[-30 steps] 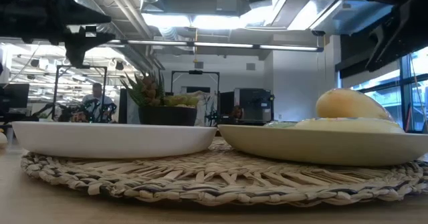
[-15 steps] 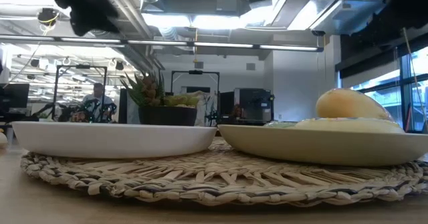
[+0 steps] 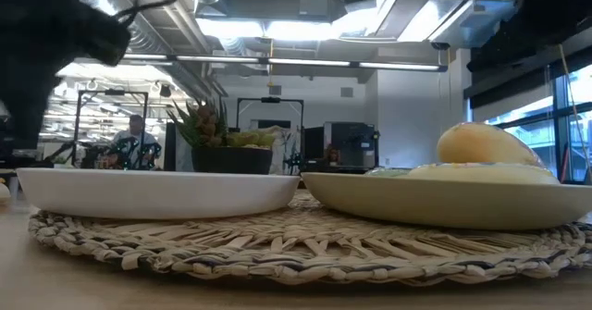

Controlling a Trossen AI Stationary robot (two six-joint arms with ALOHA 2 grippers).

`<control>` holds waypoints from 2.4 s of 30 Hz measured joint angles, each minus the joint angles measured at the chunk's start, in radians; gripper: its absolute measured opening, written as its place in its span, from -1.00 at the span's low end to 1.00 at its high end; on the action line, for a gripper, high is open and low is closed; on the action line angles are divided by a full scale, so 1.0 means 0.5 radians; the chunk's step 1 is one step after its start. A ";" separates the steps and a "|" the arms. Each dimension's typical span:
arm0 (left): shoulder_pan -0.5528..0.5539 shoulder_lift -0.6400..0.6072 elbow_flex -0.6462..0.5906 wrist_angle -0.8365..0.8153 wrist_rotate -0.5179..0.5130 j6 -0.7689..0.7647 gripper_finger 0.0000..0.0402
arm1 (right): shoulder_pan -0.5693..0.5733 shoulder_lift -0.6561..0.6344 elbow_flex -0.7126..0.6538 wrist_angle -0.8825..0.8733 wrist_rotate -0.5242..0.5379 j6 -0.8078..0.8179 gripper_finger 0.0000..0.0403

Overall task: Pick & Place donuts
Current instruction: Put the small orange donut on the white plate

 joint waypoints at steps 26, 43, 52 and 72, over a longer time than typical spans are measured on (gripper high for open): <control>-0.129 0.418 0.002 -0.085 0.095 -0.405 -0.36 | -0.069 0.171 -0.035 0.120 -0.002 -0.112 -0.24; -0.129 0.418 0.002 -0.087 0.075 -0.397 -0.75 | -0.069 0.174 -0.035 0.117 -0.001 -0.160 -0.24; -0.129 0.418 0.002 -0.085 0.081 -0.329 -0.86 | -0.069 0.174 -0.035 0.116 -0.001 -0.163 -0.24; -0.125 0.379 0.197 -0.249 0.047 -0.219 -0.97 | -0.068 0.174 -0.036 0.115 -0.001 -0.164 -0.24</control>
